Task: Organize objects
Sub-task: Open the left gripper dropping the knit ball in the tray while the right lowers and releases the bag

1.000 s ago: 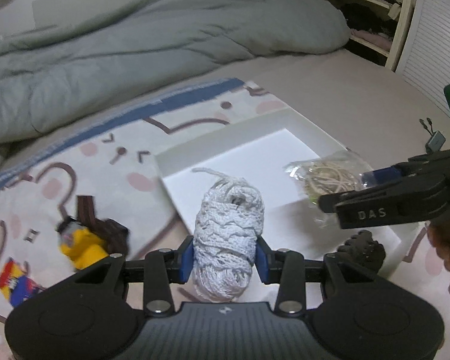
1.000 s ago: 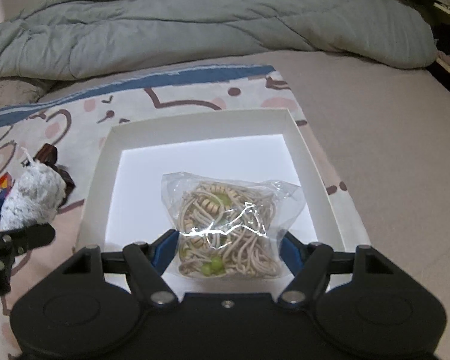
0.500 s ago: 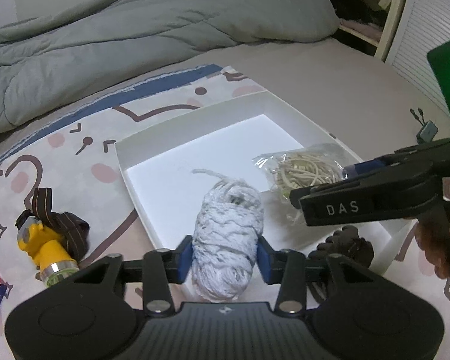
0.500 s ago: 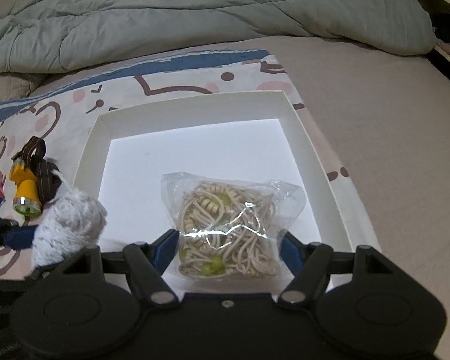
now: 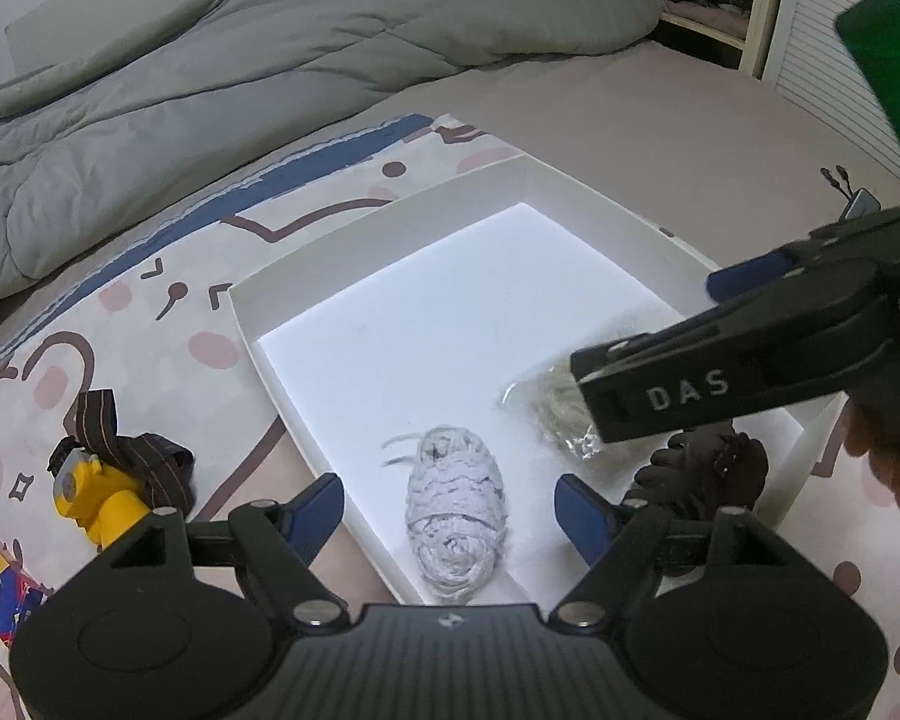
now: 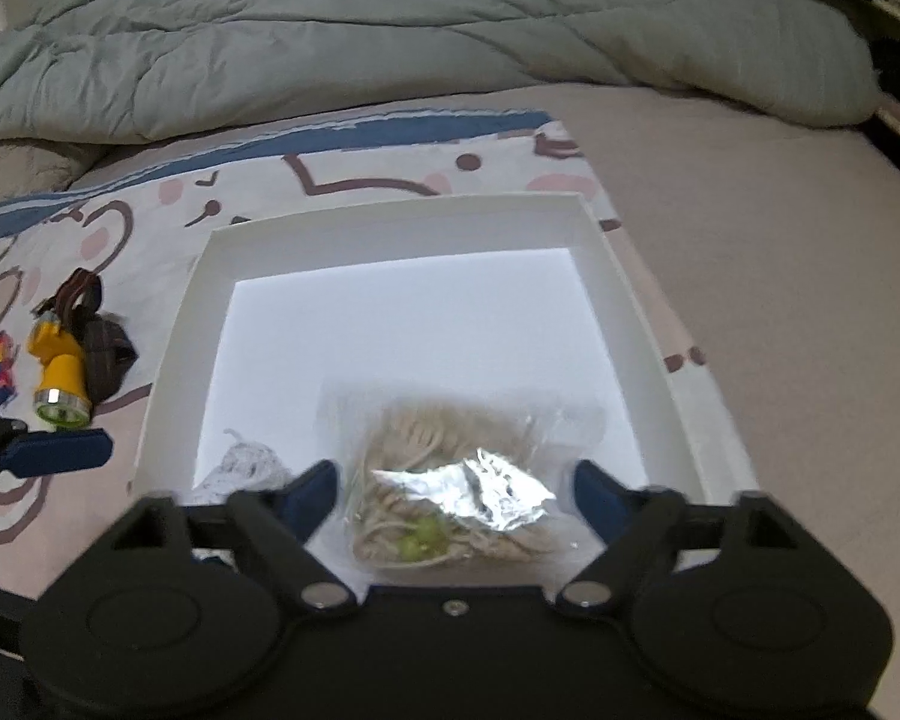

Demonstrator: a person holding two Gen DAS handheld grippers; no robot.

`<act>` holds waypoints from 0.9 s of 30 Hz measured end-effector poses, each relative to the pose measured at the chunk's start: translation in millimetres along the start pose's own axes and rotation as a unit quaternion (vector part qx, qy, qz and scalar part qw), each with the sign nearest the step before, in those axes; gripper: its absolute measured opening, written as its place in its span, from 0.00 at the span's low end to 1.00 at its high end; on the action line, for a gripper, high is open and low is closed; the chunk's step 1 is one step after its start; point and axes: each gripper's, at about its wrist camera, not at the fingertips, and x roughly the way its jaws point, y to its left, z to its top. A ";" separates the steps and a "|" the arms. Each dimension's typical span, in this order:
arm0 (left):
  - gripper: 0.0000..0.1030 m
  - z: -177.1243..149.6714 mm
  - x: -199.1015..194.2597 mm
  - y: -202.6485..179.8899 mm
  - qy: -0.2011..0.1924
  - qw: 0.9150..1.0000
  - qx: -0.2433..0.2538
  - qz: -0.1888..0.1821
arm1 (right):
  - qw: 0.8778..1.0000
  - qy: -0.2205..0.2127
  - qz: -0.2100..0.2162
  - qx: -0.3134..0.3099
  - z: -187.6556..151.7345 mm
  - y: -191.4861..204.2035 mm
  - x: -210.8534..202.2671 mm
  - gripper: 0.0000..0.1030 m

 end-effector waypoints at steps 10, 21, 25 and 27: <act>0.76 0.1 -1.3 3.9 0.002 1.000 -0.005 0.001 | 1.000 0.010 0.000 0.002 -4.8 -8.1 -5.9 0.94; 0.76 1.3 -12.9 12.8 -0.006 1.000 -0.023 0.002 | 1.000 -0.008 0.012 0.015 -2.4 -16.9 -20.0 0.94; 0.76 0.1 -22.2 21.5 -0.012 0.999 -0.035 0.010 | 0.999 -0.024 0.016 0.027 -0.3 -21.6 -31.6 0.94; 0.76 -0.6 -27.5 27.4 -0.017 0.999 -0.042 0.016 | 0.999 -0.029 0.017 0.031 0.1 -22.9 -36.1 0.94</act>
